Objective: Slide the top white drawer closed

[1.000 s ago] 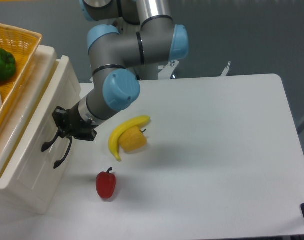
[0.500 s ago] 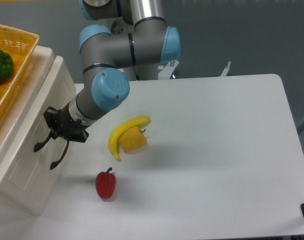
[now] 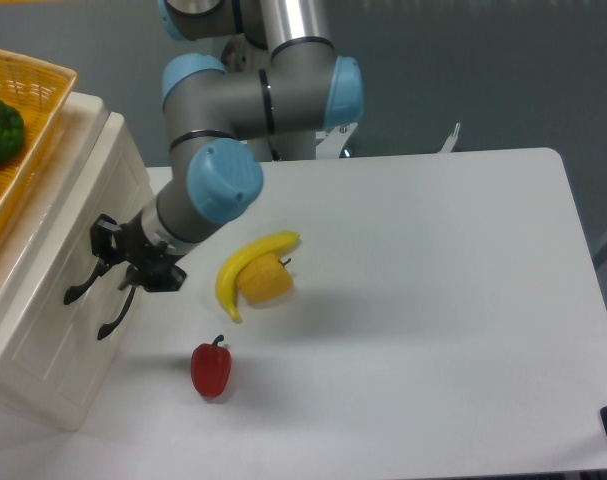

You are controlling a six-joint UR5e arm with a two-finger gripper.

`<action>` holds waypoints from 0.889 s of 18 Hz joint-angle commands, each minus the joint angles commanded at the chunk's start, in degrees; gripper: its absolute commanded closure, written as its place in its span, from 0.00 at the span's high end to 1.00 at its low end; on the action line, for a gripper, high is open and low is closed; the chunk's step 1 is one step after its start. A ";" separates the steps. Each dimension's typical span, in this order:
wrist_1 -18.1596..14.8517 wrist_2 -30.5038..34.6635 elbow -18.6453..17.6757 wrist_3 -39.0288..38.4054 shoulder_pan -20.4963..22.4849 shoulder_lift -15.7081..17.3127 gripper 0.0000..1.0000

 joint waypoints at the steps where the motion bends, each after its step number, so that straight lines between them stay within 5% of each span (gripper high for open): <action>1: 0.61 1.41 0.61 0.17 0.71 0.00 1.00; 10: 13.79 11.87 1.67 2.80 8.53 -1.66 1.00; 16: 14.94 16.19 1.67 23.60 14.07 -3.42 1.00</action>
